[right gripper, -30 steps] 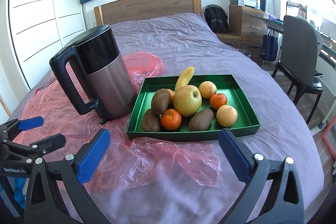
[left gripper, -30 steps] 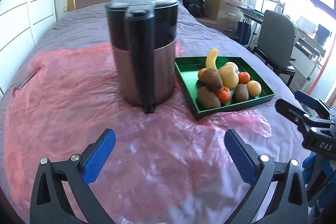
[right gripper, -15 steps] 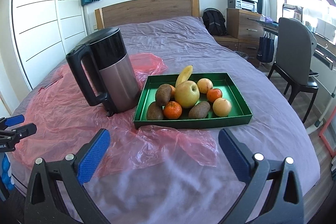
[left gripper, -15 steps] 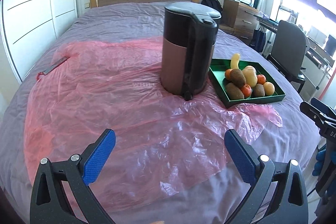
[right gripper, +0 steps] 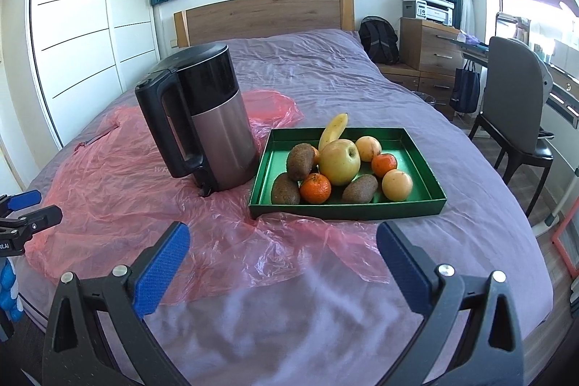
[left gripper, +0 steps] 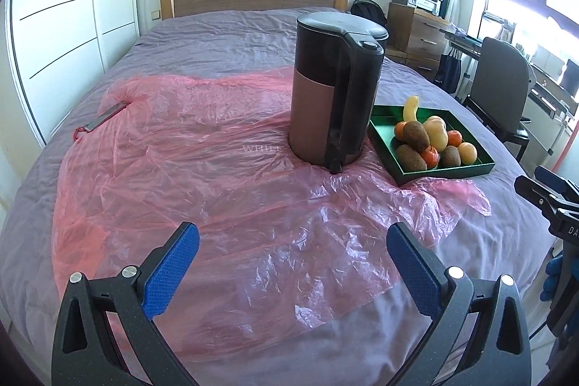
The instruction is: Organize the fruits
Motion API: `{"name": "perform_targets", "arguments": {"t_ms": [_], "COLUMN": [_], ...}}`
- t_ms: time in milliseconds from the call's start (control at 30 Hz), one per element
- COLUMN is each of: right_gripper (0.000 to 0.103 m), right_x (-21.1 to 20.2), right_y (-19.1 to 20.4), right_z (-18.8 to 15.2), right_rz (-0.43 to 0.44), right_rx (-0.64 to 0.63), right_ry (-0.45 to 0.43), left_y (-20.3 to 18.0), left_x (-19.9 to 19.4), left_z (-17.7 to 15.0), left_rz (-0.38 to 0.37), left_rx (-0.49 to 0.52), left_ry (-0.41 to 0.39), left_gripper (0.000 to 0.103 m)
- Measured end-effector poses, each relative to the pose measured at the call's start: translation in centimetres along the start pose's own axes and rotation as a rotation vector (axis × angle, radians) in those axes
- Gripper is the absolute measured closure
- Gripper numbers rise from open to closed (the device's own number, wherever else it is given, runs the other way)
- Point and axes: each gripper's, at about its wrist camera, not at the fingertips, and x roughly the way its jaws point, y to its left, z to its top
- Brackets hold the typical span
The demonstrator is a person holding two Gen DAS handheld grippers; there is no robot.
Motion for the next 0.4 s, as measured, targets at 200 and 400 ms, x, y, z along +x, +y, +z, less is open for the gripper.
{"name": "perform_targets", "arguments": {"t_ms": [200, 400], "right_gripper": [0.0, 0.0], "right_x": [0.06, 0.14], "right_y": [0.05, -0.02], "right_z": [-0.06, -0.06], "right_rz": [-0.003, -0.002], "right_rx": [0.0, 0.003], "right_ry": [0.004, 0.005], "left_y": [-0.12, 0.03], "left_x": [-0.06, 0.06], "left_z": [-0.09, -0.12], "left_rz": [0.002, 0.015], "left_rx": [0.006, -0.003], "left_ry": [0.0, -0.001], "left_gripper": [0.001, 0.001]}}
